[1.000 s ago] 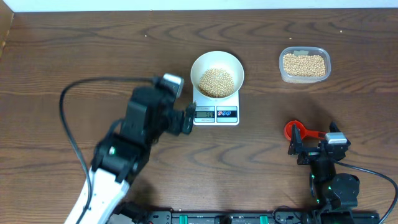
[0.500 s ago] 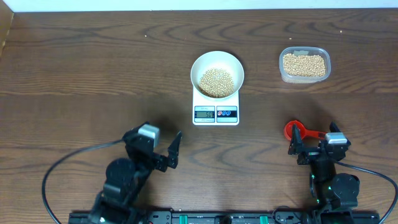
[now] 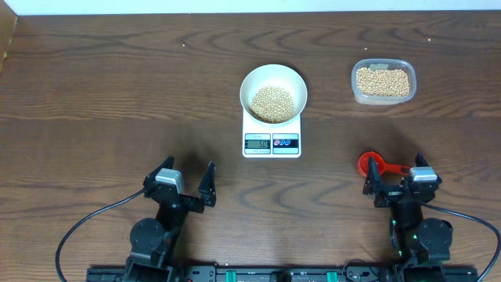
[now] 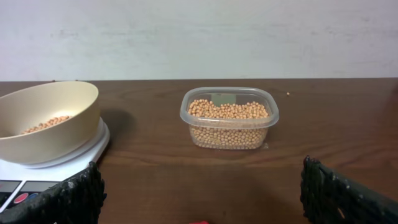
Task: Scoop item into bowl and weigh 50g on scale
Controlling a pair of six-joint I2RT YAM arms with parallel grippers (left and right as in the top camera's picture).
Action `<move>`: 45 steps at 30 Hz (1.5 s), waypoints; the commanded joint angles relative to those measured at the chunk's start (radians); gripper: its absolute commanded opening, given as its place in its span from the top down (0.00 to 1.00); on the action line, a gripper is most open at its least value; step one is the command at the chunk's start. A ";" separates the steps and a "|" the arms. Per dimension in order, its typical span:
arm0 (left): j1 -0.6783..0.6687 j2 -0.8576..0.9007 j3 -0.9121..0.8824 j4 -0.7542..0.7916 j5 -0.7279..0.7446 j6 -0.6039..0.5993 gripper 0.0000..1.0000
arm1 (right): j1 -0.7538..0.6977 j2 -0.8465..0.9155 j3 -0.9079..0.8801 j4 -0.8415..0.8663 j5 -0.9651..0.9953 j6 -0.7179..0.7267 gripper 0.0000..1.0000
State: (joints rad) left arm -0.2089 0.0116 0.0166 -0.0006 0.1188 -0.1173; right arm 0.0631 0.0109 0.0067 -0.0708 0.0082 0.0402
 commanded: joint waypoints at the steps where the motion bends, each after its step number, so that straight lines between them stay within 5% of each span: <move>1: 0.026 -0.011 -0.013 0.010 -0.035 -0.015 0.02 | -0.003 -0.006 -0.001 -0.005 0.008 -0.012 0.01; 45: 0.105 -0.006 -0.013 -0.066 -0.059 -0.012 0.02 | -0.003 -0.006 -0.001 -0.005 0.008 -0.011 0.01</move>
State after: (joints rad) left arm -0.1074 0.0109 0.0174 -0.0265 0.0643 -0.1307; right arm 0.0631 0.0109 0.0067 -0.0708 0.0082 0.0402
